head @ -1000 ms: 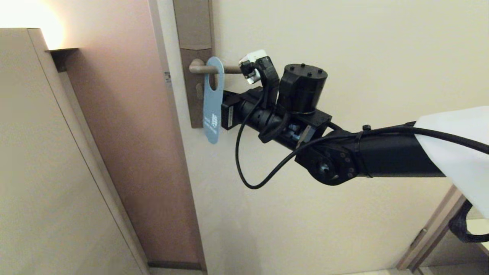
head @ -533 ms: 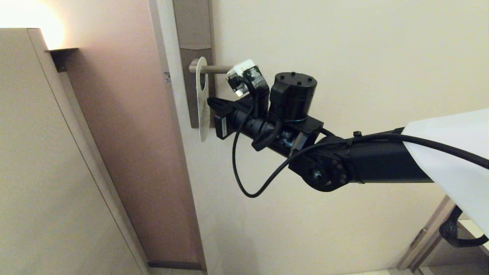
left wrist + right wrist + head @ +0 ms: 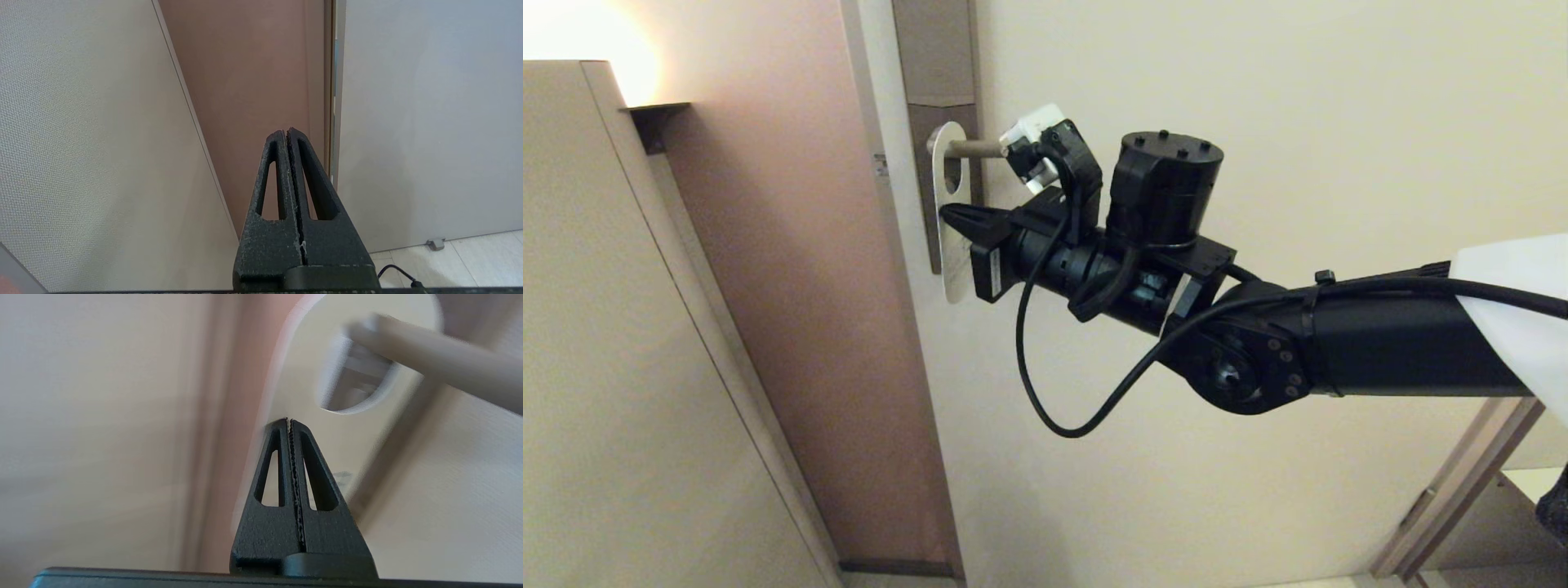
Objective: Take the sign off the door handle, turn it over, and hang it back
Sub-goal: Hang the sign back with the other side facing out
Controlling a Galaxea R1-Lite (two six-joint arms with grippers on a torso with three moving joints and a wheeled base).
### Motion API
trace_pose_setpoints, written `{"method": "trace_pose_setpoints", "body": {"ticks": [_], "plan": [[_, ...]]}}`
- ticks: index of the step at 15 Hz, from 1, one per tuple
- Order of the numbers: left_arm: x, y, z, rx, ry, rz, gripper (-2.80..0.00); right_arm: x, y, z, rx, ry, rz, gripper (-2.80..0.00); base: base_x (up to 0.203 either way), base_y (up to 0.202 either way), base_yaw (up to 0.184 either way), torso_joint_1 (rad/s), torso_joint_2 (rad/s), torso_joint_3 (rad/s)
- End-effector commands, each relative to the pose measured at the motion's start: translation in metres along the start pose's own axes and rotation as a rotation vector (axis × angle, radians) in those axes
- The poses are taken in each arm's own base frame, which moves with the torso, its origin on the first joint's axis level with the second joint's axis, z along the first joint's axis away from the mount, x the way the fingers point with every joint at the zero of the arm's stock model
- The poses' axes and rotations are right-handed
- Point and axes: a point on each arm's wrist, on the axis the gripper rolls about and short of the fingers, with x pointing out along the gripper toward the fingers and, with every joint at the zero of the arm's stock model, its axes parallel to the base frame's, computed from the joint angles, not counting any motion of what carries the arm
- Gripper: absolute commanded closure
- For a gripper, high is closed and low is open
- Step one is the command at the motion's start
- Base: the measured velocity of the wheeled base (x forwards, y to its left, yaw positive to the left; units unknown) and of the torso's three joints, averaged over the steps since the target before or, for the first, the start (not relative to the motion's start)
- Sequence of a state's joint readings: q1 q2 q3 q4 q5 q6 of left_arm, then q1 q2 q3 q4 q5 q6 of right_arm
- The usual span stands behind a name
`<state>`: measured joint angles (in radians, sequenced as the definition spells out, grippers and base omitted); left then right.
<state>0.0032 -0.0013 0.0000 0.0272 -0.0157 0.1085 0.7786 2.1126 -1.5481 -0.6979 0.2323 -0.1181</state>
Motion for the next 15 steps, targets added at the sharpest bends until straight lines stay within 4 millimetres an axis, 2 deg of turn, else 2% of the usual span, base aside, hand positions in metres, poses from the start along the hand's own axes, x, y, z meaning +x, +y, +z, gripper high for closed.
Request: {"method": "trace_pose_setpoints", "body": {"ticks": [1,4,11,15], "plan": [[0.0,0.0,0.0,0.0,0.002,0.0,0.0,-0.004,0.004,0.013,-0.006,-0.027,0.044,0.0,0.0,0.0,0.0,0.0,0.0,0.0],[0.0,0.0,0.0,0.0,0.002,0.0,0.0,-0.004,0.01,0.014,-0.005,-0.029,0.094,0.0,0.0,0.0,0.0,0.0,0.0,0.0],[0.0,0.0,0.0,0.0,0.002,0.0,0.0,0.012,0.019,-0.008,-0.029,-0.055,0.095,0.0,0.0,0.0,0.0,0.0,0.0,0.0],[0.0,0.0,0.0,0.0,0.002,0.0,0.0,0.018,0.018,-0.02,-0.038,-0.066,0.041,0.0,0.0,0.0,0.0,0.0,0.0,0.0]]}}
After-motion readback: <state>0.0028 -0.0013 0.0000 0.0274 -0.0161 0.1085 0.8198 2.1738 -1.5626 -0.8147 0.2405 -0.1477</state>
